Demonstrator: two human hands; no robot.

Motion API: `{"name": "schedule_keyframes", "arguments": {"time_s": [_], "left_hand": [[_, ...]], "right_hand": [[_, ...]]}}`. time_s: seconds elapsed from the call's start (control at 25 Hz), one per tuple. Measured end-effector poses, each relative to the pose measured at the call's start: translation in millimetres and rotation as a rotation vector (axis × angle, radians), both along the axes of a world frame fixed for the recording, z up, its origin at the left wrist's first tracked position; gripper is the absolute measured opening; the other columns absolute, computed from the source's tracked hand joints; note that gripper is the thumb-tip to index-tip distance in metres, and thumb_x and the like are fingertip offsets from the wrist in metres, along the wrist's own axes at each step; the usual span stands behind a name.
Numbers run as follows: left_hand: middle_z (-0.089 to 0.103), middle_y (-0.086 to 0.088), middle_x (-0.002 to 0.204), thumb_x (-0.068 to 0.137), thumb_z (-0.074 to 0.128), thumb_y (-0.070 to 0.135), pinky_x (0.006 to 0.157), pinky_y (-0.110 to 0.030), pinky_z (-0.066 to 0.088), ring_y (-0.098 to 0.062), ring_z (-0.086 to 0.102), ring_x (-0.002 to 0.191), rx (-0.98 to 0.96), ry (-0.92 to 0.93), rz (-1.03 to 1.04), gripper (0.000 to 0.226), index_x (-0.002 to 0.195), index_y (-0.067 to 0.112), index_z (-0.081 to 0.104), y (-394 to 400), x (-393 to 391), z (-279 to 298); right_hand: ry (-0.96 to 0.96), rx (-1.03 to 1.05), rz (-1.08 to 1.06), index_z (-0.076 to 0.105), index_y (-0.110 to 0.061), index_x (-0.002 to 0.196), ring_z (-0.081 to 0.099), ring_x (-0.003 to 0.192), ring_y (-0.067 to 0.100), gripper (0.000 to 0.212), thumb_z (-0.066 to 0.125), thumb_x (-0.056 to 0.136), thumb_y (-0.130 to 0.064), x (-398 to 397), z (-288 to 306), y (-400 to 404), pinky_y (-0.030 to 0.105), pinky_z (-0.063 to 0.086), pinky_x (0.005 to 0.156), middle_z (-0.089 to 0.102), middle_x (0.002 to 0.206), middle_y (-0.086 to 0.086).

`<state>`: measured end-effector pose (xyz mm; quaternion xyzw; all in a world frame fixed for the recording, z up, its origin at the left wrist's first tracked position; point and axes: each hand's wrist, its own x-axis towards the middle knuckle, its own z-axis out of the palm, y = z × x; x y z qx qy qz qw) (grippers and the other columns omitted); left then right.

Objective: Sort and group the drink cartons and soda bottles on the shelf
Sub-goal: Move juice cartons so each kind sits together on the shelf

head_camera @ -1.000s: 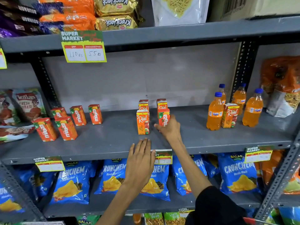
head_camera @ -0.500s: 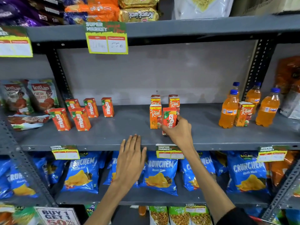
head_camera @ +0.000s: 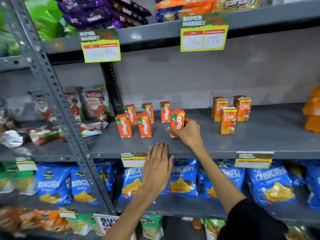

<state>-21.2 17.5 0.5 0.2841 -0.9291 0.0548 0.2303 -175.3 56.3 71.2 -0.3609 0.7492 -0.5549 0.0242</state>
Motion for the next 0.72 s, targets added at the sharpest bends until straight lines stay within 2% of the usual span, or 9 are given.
{"name": "schedule_keyframes", "arguments": {"time_s": [0.08,0.24,0.44,0.6,0.72], "left_hand": [[0.048,-0.013,0.152,0.104,0.031,0.035,0.122,-0.045,0.029,-0.027,0.041,0.143,-0.004,0.001,-0.011,0.054,0.147,0.004,0.042,-10,7,-1],[0.052,-0.015,0.149,0.102,0.025,0.036,0.119,-0.047,0.034,-0.029,0.045,0.141,-0.032,0.009,-0.039,0.058,0.144,0.002,0.046,-14,9,-4],[0.054,-0.015,0.147,0.102,0.026,0.037,0.118,-0.047,0.037,-0.029,0.048,0.139,-0.023,0.036,-0.041,0.058,0.143,0.002,0.047,-17,9,-10],[0.053,-0.015,0.148,0.102,0.027,0.037,0.119,-0.047,0.035,-0.028,0.047,0.139,-0.023,0.04,-0.042,0.057,0.144,0.002,0.046,-17,8,-11],[0.053,-0.015,0.148,0.102,0.028,0.037,0.119,-0.047,0.035,-0.029,0.047,0.14,-0.027,0.041,-0.035,0.058,0.144,0.002,0.046,-16,7,-10]], "right_hand": [[0.016,0.023,-0.011,0.071,-0.014,0.088,0.073,0.083,0.023,0.032,0.088,0.068,-0.032,6,-4,-21,0.043,0.057,0.084,0.076,0.087,0.006],[0.005,0.043,-0.01,0.066,-0.008,0.104,0.071,0.091,0.025,0.042,0.086,0.073,-0.029,12,-13,-43,0.042,0.057,0.089,0.075,0.1,0.01],[-0.008,0.055,-0.013,0.062,-0.006,0.117,0.07,0.096,0.023,0.054,0.085,0.075,-0.03,14,-15,-55,0.034,0.056,0.089,0.073,0.109,0.011],[-0.035,0.067,-0.02,0.059,-0.006,0.124,0.07,0.102,0.025,0.06,0.085,0.075,-0.031,13,-18,-58,0.037,0.057,0.091,0.071,0.115,0.011],[-0.031,0.081,-0.033,0.056,-0.007,0.127,0.069,0.105,0.025,0.063,0.084,0.076,-0.033,13,-20,-60,0.034,0.055,0.091,0.07,0.119,0.011]]}}
